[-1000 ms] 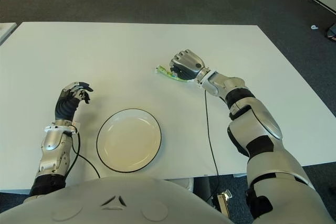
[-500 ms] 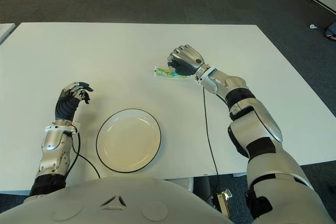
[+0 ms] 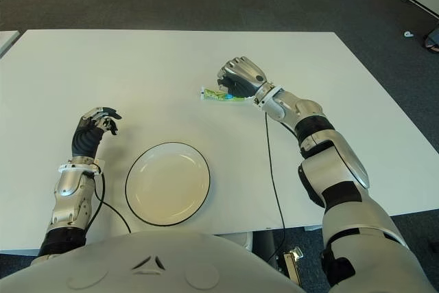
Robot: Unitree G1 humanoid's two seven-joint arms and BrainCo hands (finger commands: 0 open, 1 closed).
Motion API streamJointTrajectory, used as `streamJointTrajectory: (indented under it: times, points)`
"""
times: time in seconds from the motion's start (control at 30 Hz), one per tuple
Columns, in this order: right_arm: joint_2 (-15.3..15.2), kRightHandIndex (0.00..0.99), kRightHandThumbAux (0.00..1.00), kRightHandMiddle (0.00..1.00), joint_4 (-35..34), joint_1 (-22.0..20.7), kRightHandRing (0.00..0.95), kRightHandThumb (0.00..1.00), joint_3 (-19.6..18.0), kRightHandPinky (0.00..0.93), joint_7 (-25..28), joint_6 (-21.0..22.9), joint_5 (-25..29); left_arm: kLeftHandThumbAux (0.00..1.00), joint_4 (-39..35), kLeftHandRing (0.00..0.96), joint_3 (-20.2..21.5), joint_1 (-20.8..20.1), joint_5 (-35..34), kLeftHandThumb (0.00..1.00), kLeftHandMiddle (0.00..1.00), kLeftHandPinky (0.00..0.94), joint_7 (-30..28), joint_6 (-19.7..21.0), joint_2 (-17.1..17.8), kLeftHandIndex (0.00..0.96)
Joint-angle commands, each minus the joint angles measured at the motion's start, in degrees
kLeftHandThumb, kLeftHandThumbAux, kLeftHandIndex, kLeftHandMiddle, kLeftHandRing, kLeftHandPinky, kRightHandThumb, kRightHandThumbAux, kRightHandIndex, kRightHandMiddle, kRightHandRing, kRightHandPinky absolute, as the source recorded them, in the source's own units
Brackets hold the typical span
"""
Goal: Put the toothpaste on the table into the plate.
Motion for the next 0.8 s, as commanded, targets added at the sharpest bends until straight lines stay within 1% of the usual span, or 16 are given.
streamJointTrajectory:
  times: [0.03,0.07,0.1,0.13,0.17,0.2,0.23,0.27,0.3,0.33,0.43,0.47,0.6,0.7,0.8]
  points:
    - [-0.19,0.441,0.709,0.829,-1.13,0.83,0.826,0.718,-0.63,0.807,3.25,-0.64,1.01,0.671,1.00,0.664,0.13,-1.05,-0.06,0.838,0.503,0.665,-0.62,0.25,0.47,0.434]
    - [-0.20,0.439,0.707,0.803,-1.31,0.79,0.800,0.714,-0.72,0.773,4.14,-0.56,1.15,0.671,1.03,0.664,0.12,-1.08,-0.04,0.838,0.503,0.666,-0.65,0.26,0.50,0.433]
    - [-0.21,0.438,0.707,0.793,-1.44,0.75,0.790,0.712,-0.83,0.761,5.41,-0.34,1.41,0.671,1.02,0.665,0.11,-1.10,-0.04,0.838,0.504,0.666,-0.67,0.30,0.50,0.433]
    - [-0.22,0.436,0.705,0.756,-1.57,0.75,0.763,0.710,-0.95,0.726,6.33,-0.18,1.60,0.671,1.02,0.665,0.11,-1.12,-0.05,0.838,0.504,0.667,-0.69,0.32,0.51,0.433]
    - [-0.20,0.435,0.705,0.743,-1.72,0.60,0.753,0.709,-0.99,0.714,8.89,0.60,2.03,0.671,0.94,0.666,0.09,-1.10,-0.06,0.838,0.504,0.668,-0.67,0.41,0.50,0.433]
    - [-0.18,0.370,0.598,0.608,-1.88,0.53,0.616,0.643,-1.08,0.598,10.82,1.19,2.34,0.671,0.90,0.666,0.08,-1.10,-0.06,0.838,0.505,0.668,-0.65,0.46,0.49,0.433]
    - [-0.06,0.327,0.529,0.521,-1.53,0.03,0.527,0.599,-0.76,0.523,13.61,2.60,2.15,0.671,0.81,0.667,0.06,-1.09,0.02,0.838,0.505,0.669,-0.57,0.59,0.50,0.432]
    - [0.01,0.238,0.470,0.387,-1.38,-0.28,0.381,0.556,-0.61,0.387,15.64,3.63,2.04,0.671,0.76,0.667,0.04,-1.08,0.08,0.838,0.505,0.670,-0.51,0.68,0.51,0.432]
    - [0.00,0.205,0.449,0.339,-1.33,-0.66,0.329,0.540,-0.15,0.338,17.53,5.05,1.35,0.671,0.71,0.668,0.01,-1.08,0.23,0.838,0.505,0.671,-0.39,0.79,0.55,0.433]
    - [-0.09,0.131,0.409,0.227,-1.54,-0.91,0.210,0.510,0.28,0.216,19.11,6.36,0.62,0.671,0.68,0.668,-0.03,-1.08,0.40,0.838,0.504,0.669,-0.26,0.86,0.57,0.433]
    - [-0.19,0.043,0.346,0.074,-2.27,-1.17,0.068,0.474,0.75,0.070,21.61,8.62,-0.43,0.671,0.57,0.668,-0.08,-1.07,0.67,0.839,0.501,0.664,-0.04,0.98,0.58,0.435]
    - [-0.13,0.027,0.322,0.047,-2.32,-1.33,0.044,0.469,0.89,0.045,22.18,9.26,-0.74,0.670,0.50,0.668,-0.09,-1.06,0.73,0.839,0.501,0.665,0.02,1.03,0.58,0.436]
    - [0.90,0.007,0.254,0.012,-0.04,-3.58,0.011,0.474,2.76,0.011,24.53,13.76,-3.38,0.670,0.35,0.673,-0.07,-1.02,0.73,0.839,0.505,0.676,0.18,1.01,0.41,0.435]
    - [1.96,0.002,0.206,0.003,2.33,-5.18,0.003,0.483,3.89,0.003,24.80,16.20,-4.81,0.670,0.33,0.676,-0.03,-0.96,0.54,0.839,0.506,0.679,0.13,0.96,0.31,0.436]
    - [3.28,0.000,0.185,0.001,5.22,-6.51,0.001,0.490,5.10,0.001,24.06,18.37,-6.07,0.670,0.29,0.677,-0.04,-0.89,0.67,0.839,0.505,0.679,0.23,0.99,0.33,0.437]
